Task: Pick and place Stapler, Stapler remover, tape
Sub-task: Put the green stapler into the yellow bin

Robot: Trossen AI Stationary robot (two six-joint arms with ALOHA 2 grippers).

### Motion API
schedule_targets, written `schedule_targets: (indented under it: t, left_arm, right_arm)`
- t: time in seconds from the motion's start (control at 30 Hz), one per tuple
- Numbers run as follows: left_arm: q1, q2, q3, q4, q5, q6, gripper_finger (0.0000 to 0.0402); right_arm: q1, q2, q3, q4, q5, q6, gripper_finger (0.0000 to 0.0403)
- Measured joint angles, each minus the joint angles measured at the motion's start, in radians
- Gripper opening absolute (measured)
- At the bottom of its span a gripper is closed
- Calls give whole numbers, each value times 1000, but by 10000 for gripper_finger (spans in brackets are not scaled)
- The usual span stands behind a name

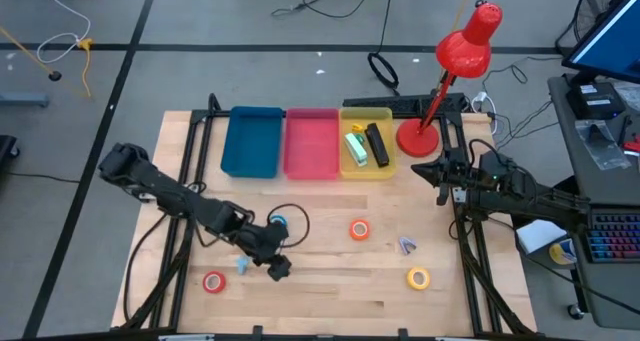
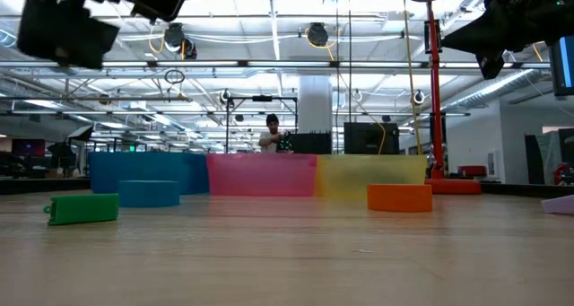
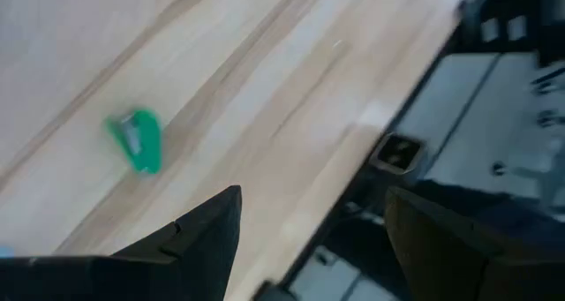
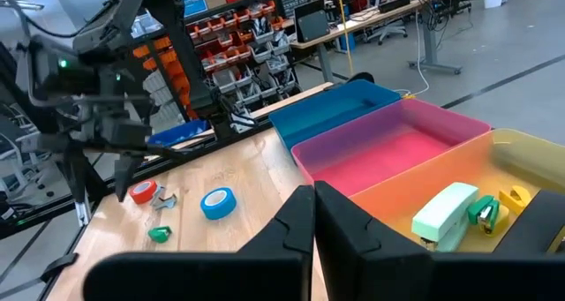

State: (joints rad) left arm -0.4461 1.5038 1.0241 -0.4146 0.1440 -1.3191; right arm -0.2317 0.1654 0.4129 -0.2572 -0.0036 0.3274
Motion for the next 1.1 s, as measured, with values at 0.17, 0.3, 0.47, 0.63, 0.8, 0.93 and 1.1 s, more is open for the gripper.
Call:
schedule_targets:
  t: [0.17, 0.3, 0.47, 0.63, 0.8, 0.93, 1.1]
  left_arm:
    - [-15, 29, 0, -11, -12, 79, 273]
    - [-22, 41, 0, -11, -16, 176, 273]
    - [-21, 49, 0, -60, -112, 158, 273]
    - [-19, 48, 0, -82, -144, 120, 273]
    - [-21, 48, 0, -77, -147, 82, 273]
    - [-21, 48, 0, -15, -147, 83, 273]
    - [-20, 48, 0, 89, -147, 89, 273]
  right_arm:
    - [0, 0, 0, 4, 0, -1, 1]
    - [0, 0, 0, 5, 0, -2, 2]
    - [0, 0, 0, 6, 2, -2, 1]
    - [0, 0, 0, 6, 2, -2, 1]
    - [0, 0, 0, 6, 2, -2, 2]
    - [0, 0, 0, 6, 2, -3, 1]
    - [0, 0, 0, 5, 2, -3, 1]
